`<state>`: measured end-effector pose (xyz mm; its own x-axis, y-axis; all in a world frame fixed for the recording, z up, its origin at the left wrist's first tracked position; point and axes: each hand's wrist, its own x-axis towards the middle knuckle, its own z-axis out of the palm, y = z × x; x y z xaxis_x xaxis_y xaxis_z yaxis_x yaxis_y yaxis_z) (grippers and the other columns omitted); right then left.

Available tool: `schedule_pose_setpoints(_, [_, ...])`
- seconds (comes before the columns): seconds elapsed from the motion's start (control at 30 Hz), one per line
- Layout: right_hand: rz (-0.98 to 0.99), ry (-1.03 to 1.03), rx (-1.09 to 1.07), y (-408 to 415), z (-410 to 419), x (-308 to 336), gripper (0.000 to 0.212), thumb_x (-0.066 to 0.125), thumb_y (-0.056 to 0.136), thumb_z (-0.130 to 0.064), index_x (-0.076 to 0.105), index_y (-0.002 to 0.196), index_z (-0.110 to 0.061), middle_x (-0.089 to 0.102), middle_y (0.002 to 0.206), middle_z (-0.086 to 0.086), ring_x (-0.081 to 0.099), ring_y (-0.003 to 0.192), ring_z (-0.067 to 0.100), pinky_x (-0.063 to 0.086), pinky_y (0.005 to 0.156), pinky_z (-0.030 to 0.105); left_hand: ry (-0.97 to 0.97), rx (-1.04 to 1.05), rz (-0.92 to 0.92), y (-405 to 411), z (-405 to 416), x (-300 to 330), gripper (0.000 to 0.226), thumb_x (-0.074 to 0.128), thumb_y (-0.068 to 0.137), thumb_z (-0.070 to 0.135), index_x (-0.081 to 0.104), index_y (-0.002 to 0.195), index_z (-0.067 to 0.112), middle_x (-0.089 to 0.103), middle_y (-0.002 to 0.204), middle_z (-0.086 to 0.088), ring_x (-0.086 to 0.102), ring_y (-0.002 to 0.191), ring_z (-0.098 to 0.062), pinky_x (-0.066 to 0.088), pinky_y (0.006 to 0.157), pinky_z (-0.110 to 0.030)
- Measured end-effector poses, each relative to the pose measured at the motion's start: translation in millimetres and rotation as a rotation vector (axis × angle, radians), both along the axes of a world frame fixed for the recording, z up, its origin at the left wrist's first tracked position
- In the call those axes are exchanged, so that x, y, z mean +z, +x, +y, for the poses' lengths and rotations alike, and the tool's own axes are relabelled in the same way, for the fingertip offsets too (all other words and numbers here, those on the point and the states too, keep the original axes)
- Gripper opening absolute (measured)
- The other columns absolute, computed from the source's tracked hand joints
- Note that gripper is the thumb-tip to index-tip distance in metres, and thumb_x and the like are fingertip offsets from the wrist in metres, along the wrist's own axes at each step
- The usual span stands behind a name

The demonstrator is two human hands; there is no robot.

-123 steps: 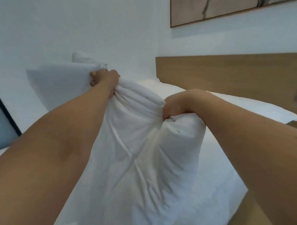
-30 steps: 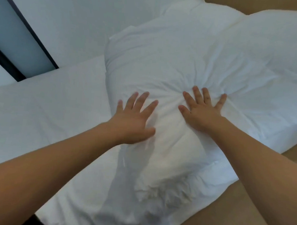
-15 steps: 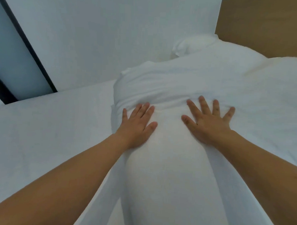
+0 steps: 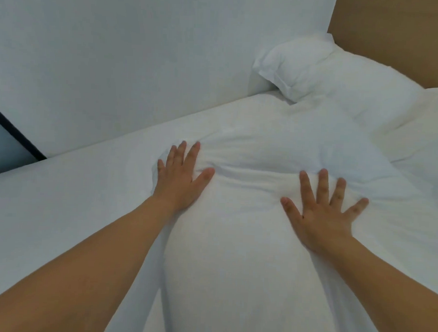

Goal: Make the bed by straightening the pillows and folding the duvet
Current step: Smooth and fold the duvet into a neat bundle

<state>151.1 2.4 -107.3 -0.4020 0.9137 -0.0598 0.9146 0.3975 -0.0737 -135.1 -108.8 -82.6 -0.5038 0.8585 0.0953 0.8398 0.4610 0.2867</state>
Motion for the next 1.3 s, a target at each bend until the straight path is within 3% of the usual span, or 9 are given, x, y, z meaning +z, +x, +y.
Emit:
schedule_pose_setpoints(0.17, [0.047,-0.012,-0.041,-42,38,19,0.091,-0.017,0.069,-0.083,-0.031,0.144,-0.034,-0.035,0.154,0.0,-0.025,0.144,0.03,-0.008,0.108,0.069,-0.004,-0.075,-0.321,-47,21,14,0.066,0.028,0.089,0.073,0.045,0.134,0.029,0.052,0.135,0.003,0.046,0.126,-0.022,0.034,0.105,-0.042])
schedule_pose_setpoints(0.33, [0.068,0.126,0.348,-114,80,67,0.086,0.002,0.079,-0.081,-0.021,0.148,-0.037,-0.03,0.156,-0.006,-0.023,0.145,0.016,-0.016,0.112,0.058,-0.208,-0.118,-0.489,-67,12,30,0.057,0.039,0.084,0.076,0.051,0.12,0.034,0.057,0.115,0.019,0.056,0.106,-0.011,0.041,0.087,-0.031])
schedule_pose_setpoints(0.53, [0.005,0.192,0.617,-116,105,46,0.077,0.009,0.088,-0.074,0.052,0.124,-0.022,0.055,0.13,-0.006,0.04,0.134,0.014,0.003,0.119,0.042,-0.178,-0.276,-0.545,-47,21,30,0.039,0.043,0.092,0.061,0.066,0.094,0.03,0.069,0.093,0.011,0.063,0.087,-0.009,0.049,0.079,-0.031])
schedule_pose_setpoints(0.67, [0.096,0.337,0.612,-108,115,37,0.062,0.022,0.095,-0.06,0.057,0.116,-0.014,0.058,0.127,0.003,0.046,0.127,0.022,0.016,0.117,0.047,-0.351,-0.046,-0.351,-65,31,1,0.052,0.033,0.094,0.064,0.061,0.111,0.023,0.065,0.113,0.002,0.06,0.102,-0.02,0.044,0.081,-0.033])
schedule_pose_setpoints(0.77, [0.007,0.332,0.385,-89,121,42,0.078,0.02,0.086,-0.075,0.035,0.142,-0.023,0.026,0.157,0.004,0.018,0.146,0.025,-0.003,0.114,0.055,-0.471,0.008,-0.181,-52,48,-4,0.05,0.029,0.098,0.059,0.055,0.117,0.02,0.062,0.118,-0.001,0.058,0.105,-0.023,0.043,0.084,-0.034])
schedule_pose_setpoints(0.9, [0.025,0.116,0.023,-30,141,50,0.098,0.016,0.073,-0.091,-0.012,0.149,-0.035,-0.015,0.16,-0.004,-0.005,0.148,0.024,0.004,0.112,0.063,0.105,-0.077,0.151,-2,76,17,0.037,0.035,0.093,0.04,0.051,0.118,0.017,0.058,0.112,-0.004,0.055,0.098,-0.029,0.042,0.081,-0.04])
schedule_pose_setpoints(0.97, [0.114,-0.003,-0.116,6,148,52,0.102,0.021,0.069,-0.091,-0.011,0.149,-0.036,-0.004,0.161,-0.004,0.011,0.147,0.025,0.017,0.112,0.061,0.272,-0.29,0.116,46,97,26,0.053,0.034,0.091,0.051,0.045,0.135,0.023,0.048,0.137,-0.003,0.045,0.123,-0.029,0.034,0.102,-0.055])
schedule_pose_setpoints(1.13, [0.198,-0.281,-0.345,57,150,47,0.105,0.02,0.068,-0.093,0.021,0.147,-0.024,0.046,0.145,0.005,0.048,0.126,0.03,0.039,0.098,0.046,0.011,-0.589,0.19,109,195,13,0.062,0.019,0.094,0.067,-0.002,0.15,0.049,-0.004,0.163,0.002,-0.001,0.149,-0.029,0.001,0.109,-0.07])
schedule_pose_setpoints(1.3, [0.202,-0.301,-0.352,59,157,12,0.097,0.018,0.076,-0.088,0.038,0.136,-0.014,0.056,0.13,0.01,0.055,0.115,0.029,0.041,0.084,0.041,-0.168,-0.483,0.087,113,262,-17,0.059,0.009,0.09,0.073,-0.012,0.143,0.058,0.01,0.162,0.002,0.025,0.142,-0.037,0.021,0.108,-0.064])
